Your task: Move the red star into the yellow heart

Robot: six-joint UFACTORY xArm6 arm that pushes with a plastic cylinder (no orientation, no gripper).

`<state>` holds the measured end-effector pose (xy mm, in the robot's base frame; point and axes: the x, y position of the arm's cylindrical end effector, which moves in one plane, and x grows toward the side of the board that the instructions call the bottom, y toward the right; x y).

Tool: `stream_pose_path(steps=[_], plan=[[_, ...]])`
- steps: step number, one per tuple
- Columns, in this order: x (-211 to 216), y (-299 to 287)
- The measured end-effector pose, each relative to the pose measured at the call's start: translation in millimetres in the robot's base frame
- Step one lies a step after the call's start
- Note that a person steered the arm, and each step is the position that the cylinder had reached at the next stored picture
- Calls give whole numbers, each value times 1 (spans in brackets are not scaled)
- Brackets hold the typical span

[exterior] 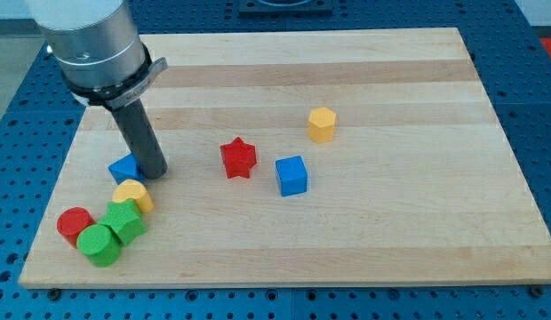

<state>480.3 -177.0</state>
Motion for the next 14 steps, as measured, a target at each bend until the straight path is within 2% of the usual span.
stream_pose_path(steps=[4,8,11,14], plan=[[1,-13],[-57,76],[-57,147],[-29,115]])
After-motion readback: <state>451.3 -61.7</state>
